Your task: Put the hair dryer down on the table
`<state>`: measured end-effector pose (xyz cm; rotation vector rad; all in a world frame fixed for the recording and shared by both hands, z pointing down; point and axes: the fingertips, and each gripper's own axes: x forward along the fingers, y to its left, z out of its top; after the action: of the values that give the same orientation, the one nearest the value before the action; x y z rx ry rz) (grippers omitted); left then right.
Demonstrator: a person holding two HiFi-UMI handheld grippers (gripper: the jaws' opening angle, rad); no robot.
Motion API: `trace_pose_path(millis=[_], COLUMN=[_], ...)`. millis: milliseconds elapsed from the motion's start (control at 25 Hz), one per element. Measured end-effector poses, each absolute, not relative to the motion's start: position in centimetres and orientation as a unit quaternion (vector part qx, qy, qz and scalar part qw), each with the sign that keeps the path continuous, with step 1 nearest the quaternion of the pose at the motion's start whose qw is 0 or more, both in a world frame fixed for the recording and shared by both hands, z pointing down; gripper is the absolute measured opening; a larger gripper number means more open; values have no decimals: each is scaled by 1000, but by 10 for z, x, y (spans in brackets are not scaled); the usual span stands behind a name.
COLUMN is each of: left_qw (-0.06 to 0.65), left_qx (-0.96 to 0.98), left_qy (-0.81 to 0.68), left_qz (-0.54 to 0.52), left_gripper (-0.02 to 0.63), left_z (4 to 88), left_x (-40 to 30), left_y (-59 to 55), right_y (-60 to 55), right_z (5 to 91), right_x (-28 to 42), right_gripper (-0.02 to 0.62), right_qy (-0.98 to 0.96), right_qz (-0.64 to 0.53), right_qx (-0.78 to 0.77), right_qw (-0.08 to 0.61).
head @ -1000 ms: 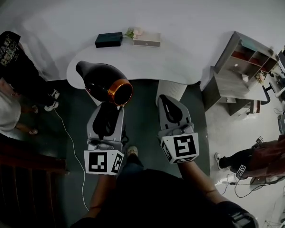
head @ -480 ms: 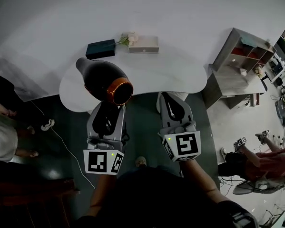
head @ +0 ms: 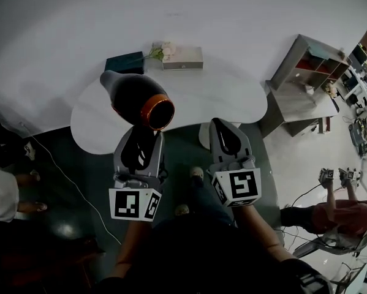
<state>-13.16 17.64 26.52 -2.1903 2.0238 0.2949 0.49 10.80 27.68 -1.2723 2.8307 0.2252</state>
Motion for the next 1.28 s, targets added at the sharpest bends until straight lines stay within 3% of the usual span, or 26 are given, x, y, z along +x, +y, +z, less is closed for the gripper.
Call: trace_pose_path(millis=[1280], left_qw=[62], left_qx=[-678], left_qy=[727], left_qz=[87], left_gripper=[221], left_z=[285], left_x=[-219], left_y=[-115], right_y=[-218], right_z=[304], right_x=[-123], right_gripper=[12], right_qy=[952], right_qz=[57], right_qx=[-301], right_qw=[-9])
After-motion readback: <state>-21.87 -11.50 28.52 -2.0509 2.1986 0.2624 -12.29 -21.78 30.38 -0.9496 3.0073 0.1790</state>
